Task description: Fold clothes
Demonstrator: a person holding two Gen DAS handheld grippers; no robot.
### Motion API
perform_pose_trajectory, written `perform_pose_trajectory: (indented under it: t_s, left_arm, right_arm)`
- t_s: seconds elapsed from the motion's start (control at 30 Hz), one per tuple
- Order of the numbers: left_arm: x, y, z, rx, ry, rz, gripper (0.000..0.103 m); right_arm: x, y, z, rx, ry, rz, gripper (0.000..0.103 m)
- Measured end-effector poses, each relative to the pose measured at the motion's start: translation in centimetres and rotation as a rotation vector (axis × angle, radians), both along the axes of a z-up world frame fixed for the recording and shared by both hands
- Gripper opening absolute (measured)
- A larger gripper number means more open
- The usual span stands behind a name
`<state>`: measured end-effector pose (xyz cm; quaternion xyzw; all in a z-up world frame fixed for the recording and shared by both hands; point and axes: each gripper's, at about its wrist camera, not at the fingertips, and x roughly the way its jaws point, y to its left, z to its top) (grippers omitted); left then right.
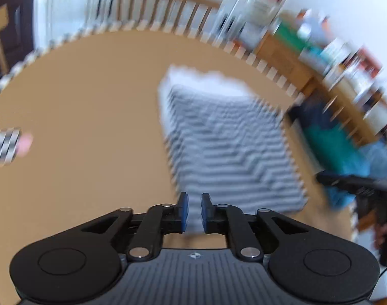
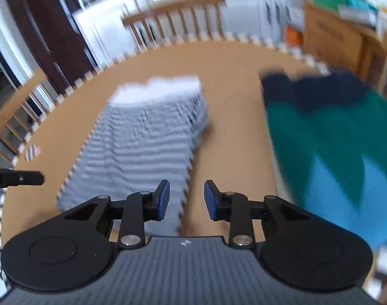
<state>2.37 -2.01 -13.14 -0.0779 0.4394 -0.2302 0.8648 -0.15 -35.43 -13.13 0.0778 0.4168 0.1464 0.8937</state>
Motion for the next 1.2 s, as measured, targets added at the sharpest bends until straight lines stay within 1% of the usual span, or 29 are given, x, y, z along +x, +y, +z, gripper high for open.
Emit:
perform_pose_trajectory:
  t_s: [0.03, 0.07, 0.1, 0.13, 0.2, 0.27, 0.3, 0.33, 0.37, 0.4, 0.43, 0.53, 0.57, 0.63, 0.7, 0.73, 0.77, 0.8, 0.83, 0.87, 0.93, 1.0, 1.07, 1.17, 1.2]
  left_arm:
    - [0.9, -1.1, -0.1, -0.015, -0.04, -0.018, 0.023]
    - [1.9, -2.3, -0.8, -0.024, -0.052, -0.035, 0.023]
    - [3.0, -3.6, -1.7, -0.03, -0.056, -0.052, 0.022]
    - [3.9, -4.3, -2.5, -0.023, -0.048, -0.049, 0.022]
    - [5.3, -5.3, -4.1, 0.0, -0.023, -0.028, 0.02]
    - [5.9, -4.8, -5.2, 0.041, 0.01, 0.03, 0.02]
    - [6.1, -4.1, -5.8, 0.057, 0.031, 0.062, 0.016]
    - [6.0, -3.4, -6.1, 0.052, 0.041, 0.074, 0.004]
    - [5.8, -2.6, -6.3, 0.039, 0.047, 0.078, 0.003]
    - [5.7, -2.4, -6.4, 0.035, 0.052, 0.081, 0.003]
    - [5.6, -2.3, -6.3, 0.035, 0.056, 0.082, 0.003]
    - [5.6, -2.7, -6.2, 0.059, 0.045, 0.074, 0.003]
    - [5.6, -2.7, -6.2, 0.063, 0.042, 0.07, 0.003]
    - [5.7, -2.5, -5.9, 0.071, 0.055, 0.065, 0.004]
    - [5.3, -1.7, -4.9, 0.078, 0.065, 0.102, 0.013]
    - [4.7, -0.9, -4.2, 0.053, 0.057, 0.112, 0.036]
    - [3.9, -0.1, -3.5, 0.028, 0.053, 0.119, 0.056]
    - [3.1, 0.5, -3.1, 0.009, 0.053, 0.126, 0.059]
    - [2.3, 1.1, -2.9, -0.004, 0.064, 0.129, 0.06]
    - [1.8, 1.5, -2.9, -0.015, 0.085, 0.128, 0.06]
    - [0.9, 2.4, -3.4, -0.062, 0.142, 0.138, 0.06]
    - [0.3, 3.2, -4.4, -0.129, 0.218, 0.174, 0.063]
    - [-0.1, 3.8, -5.4, -0.185, 0.288, 0.215, 0.063]
    - [-0.6, 4.3, -6.5, -0.254, 0.345, 0.259, 0.063]
    - [-0.7, 4.5, -6.7, -0.277, 0.359, 0.271, 0.063]
  right_arm:
    - [0.9, 0.6, 0.3, 0.01, -0.037, 0.009, 0.033]
    - [2.2, 1.6, 0.1, 0.024, -0.067, 0.022, 0.033]
    - [3.6, 2.8, -0.4, 0.029, -0.076, 0.036, 0.033]
    - [5.0, 3.9, -1.0, 0.025, -0.07, 0.053, 0.033]
    - [7.2, 5.5, -2.4, -0.021, -0.046, 0.074, 0.026]
    - [8.7, 6.0, -3.7, -0.098, -0.024, 0.069, 0.023]
    - [8.9, 5.6, -4.0, -0.136, -0.021, 0.052, 0.021]
    - [8.8, 4.9, -4.2, -0.15, -0.023, 0.031, 0.022]
    - [8.8, 4.2, -4.4, -0.124, -0.014, 0.009, 0.021]
    - [8.8, 3.5, -4.6, -0.099, -0.005, -0.013, 0.023]
    - [8.7, 3.5, -4.6, -0.098, -0.012, -0.023, 0.025]
    - [8.4, 3.5, -4.7, -0.097, -0.03, -0.055, 0.027]
    - [8.3, 3.6, -5.3, -0.119, -0.023, -0.048, 0.029]
    - [7.9, 3.5, -5.1, -0.131, -0.036, -0.044, 0.034]
    - [7.3, 2.4, -3.5, -0.07, -0.015, -0.067, 0.034]
    - [6.3, 1.8, -2.6, -0.043, -0.03, -0.063, 0.034]
    - [5.3, 1.1, -1.7, -0.015, -0.045, -0.06, 0.036]
    - [3.9, 0.6, -1.1, 0.012, -0.054, -0.06, 0.04]
    - [2.6, -0.1, -1.0, 0.04, -0.041, -0.057, 0.042]
    - [1.4, -0.7, -0.9, 0.069, -0.027, -0.054, 0.041]
    - [-0.5, -1.9, -1.7, 0.136, 0.034, -0.084, 0.042]
    - [-1.7, -3.4, -3.0, 0.243, 0.105, -0.139, 0.042]
    - [-2.4, -4.8, -4.4, 0.37, 0.178, -0.213, 0.042]
    - [-2.7, -5.9, -5.9, 0.494, 0.265, -0.255, 0.042]
    - [-2.7, -5.9, -6.2, 0.505, 0.282, -0.259, 0.043]
